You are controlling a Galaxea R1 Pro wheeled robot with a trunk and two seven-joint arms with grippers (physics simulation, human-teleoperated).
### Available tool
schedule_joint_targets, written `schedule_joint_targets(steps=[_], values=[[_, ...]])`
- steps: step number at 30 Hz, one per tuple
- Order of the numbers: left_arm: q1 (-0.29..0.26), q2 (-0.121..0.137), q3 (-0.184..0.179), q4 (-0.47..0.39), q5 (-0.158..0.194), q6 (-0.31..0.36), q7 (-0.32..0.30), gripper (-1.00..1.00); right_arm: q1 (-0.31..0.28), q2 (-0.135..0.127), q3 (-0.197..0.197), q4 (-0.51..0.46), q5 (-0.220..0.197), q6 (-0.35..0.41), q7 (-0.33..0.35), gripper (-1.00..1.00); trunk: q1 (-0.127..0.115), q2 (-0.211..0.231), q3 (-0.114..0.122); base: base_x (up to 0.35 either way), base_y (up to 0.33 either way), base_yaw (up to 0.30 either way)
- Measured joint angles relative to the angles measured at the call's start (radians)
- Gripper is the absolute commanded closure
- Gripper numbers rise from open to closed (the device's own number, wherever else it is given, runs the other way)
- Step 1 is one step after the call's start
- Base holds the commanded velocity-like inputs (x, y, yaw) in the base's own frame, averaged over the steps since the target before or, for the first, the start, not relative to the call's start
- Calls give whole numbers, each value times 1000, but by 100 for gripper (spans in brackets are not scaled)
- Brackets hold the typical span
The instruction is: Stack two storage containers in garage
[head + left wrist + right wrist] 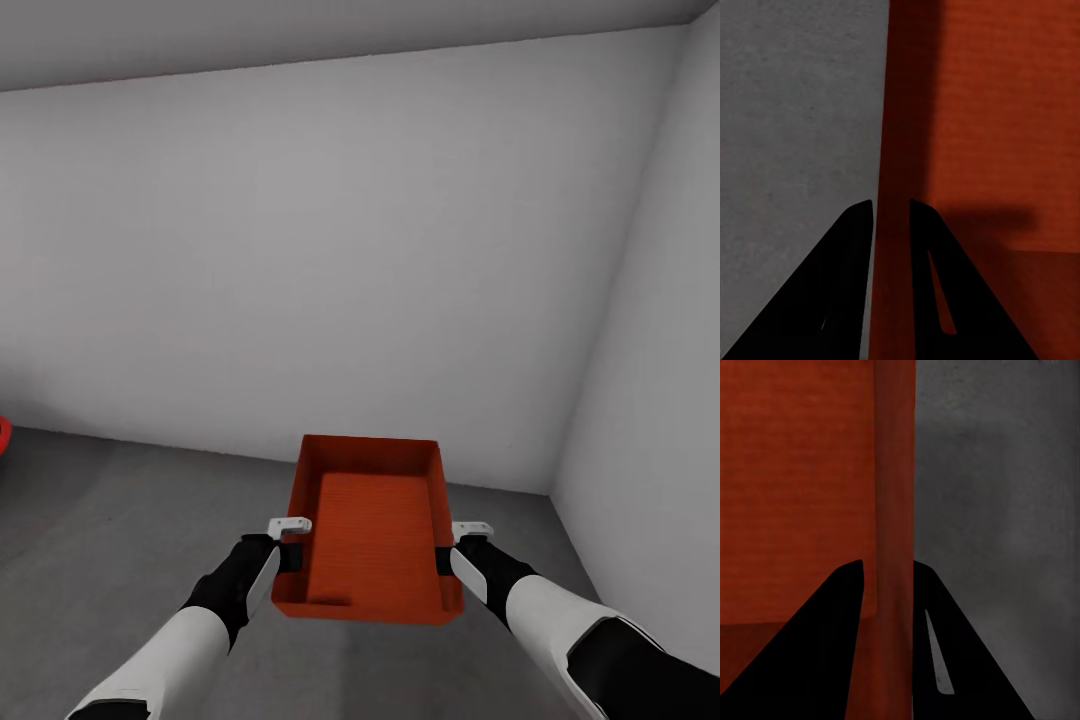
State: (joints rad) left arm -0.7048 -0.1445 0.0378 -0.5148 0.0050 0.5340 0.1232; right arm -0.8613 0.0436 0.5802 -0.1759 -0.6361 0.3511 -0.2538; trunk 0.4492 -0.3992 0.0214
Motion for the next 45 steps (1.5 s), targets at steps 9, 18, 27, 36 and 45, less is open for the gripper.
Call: schedule_joint_targets(steps=[9, 18, 27, 36, 45], values=[[0, 0, 0, -1, 1, 1, 1, 100, 0, 0, 0, 0, 0, 0, 0, 100, 0, 0, 0, 287, 187, -3], [0, 0, -1, -1, 1, 1, 1, 100, 0, 1, -4, 0, 4, 1, -1, 100, 0, 0, 0, 293, 194, -62], [0, 0, -1, -1, 1, 1, 1, 100, 0, 1, -4, 0, 4, 1, -1, 100, 0, 0, 0, 293, 194, -232], [0, 0, 0, 0, 0, 0, 0, 100, 0, 1, -4, 0, 5, 1, -1, 100, 0, 0, 0, 288, 189, -243], [0, 1, 1, 0, -2, 0, -2, 100, 0, 1, -5, 0, 6, 1, -1, 100, 0, 0, 0, 97, 43, -184]])
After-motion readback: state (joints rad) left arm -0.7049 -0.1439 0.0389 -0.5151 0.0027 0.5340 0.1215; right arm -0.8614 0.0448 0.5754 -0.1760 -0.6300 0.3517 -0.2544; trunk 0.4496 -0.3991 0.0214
